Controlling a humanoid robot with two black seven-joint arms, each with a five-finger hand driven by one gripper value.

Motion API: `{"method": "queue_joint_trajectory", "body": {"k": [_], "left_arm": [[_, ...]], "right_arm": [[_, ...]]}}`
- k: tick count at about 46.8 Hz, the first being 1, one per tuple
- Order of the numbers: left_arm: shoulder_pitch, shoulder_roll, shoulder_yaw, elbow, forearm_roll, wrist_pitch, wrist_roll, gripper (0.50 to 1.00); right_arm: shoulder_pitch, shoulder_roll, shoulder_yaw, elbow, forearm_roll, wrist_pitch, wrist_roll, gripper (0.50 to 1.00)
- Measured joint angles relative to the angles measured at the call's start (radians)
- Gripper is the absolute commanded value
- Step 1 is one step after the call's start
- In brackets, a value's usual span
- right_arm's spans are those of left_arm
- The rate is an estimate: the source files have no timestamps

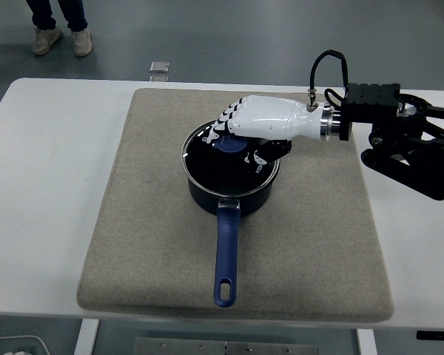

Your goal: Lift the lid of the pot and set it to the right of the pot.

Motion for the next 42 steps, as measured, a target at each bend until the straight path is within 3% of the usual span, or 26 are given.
{"method": "queue_joint_trajectory", "body": {"k": [42], "left_arm": [[0.000, 0.000, 0.000, 0.000, 0.000, 0.000, 0.000, 1.000]], "right_arm": [[0.061, 0.006, -0.031, 0.001, 0.004, 0.043, 0.009, 0.500]]}}
